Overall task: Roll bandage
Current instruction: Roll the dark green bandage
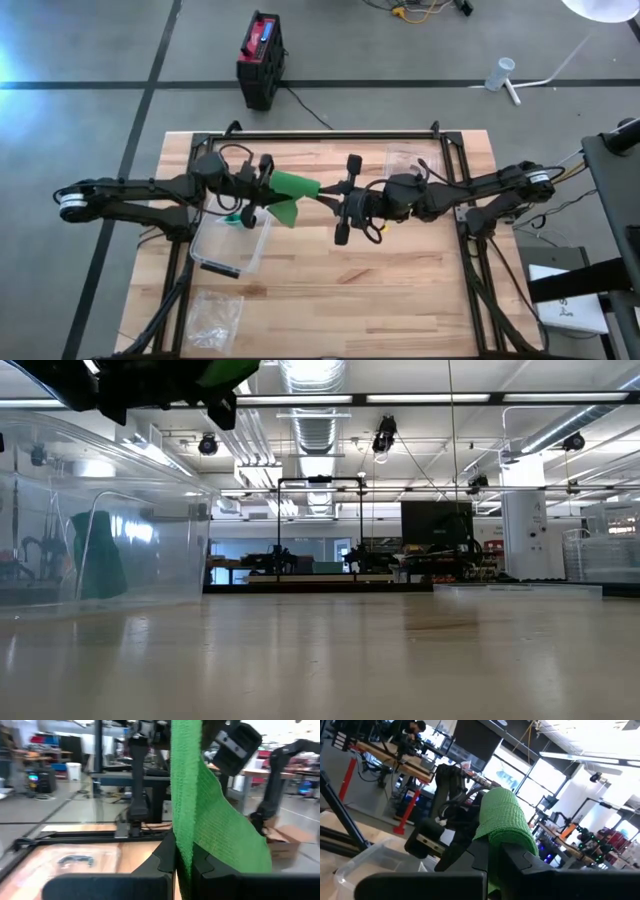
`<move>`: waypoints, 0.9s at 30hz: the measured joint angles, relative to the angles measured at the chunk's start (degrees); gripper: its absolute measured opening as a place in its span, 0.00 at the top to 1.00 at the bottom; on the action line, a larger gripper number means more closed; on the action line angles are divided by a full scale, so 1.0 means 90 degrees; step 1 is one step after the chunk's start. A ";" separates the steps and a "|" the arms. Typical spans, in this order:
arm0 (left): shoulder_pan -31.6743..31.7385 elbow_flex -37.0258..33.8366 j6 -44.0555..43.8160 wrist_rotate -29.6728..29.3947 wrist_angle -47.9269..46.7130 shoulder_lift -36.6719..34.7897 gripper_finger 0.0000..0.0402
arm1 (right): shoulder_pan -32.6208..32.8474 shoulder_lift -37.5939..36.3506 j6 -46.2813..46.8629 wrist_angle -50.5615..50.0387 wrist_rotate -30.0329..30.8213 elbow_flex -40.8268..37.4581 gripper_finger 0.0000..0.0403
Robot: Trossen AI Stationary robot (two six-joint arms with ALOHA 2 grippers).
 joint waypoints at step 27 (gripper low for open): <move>-0.0539 -0.0011 -0.0411 -0.0322 0.0411 -0.0019 1.00 | -0.0509 0.0000 -0.0834 -0.0758 0.0328 -0.0031 0.98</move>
